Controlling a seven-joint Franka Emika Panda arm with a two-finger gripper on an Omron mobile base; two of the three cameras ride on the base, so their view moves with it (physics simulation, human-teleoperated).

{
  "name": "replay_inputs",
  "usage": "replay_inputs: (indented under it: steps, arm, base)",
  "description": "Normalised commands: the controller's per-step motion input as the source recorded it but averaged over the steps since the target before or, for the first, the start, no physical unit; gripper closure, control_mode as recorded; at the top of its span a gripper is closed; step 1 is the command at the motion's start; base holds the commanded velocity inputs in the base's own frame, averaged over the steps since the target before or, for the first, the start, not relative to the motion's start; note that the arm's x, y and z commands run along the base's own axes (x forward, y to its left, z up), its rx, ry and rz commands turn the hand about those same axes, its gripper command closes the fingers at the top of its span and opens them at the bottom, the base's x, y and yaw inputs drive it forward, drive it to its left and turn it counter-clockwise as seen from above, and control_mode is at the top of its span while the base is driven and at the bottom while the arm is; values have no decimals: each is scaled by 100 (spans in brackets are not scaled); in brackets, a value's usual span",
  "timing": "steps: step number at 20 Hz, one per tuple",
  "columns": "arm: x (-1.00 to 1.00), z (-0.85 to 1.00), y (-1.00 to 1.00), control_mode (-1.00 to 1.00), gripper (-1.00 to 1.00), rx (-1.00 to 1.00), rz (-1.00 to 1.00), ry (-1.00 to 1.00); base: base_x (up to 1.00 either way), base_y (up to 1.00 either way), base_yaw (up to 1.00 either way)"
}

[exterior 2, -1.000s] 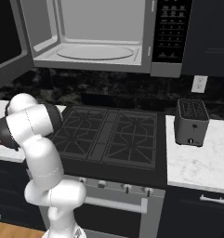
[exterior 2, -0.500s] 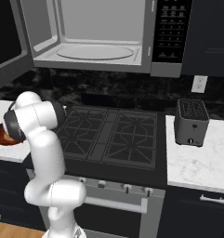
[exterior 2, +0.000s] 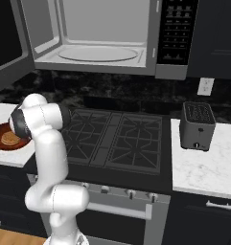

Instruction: Open the microwave, place the bowl with waffle inside the microwave, then close the microwave door and turn it on.

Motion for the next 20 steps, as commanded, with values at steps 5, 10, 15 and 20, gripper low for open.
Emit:
replay_inputs:
  steps: [5, 10, 15, 20]
  arm:
    - [0, 0, 0, -100, 100, 0, 0, 0]
    - [-1, 0, 0, -100, 100, 0, 0, 0]
    - [-57, 35, -30, -100, 100, 0, -1, -5]
    - [-77, 76, -79, -100, 100, 0, -5, -11]
  base:
    - [0, 0, 0]
    - [0, 0, 0]
    - [0, 0, 0]
    - [0, 0, 0]
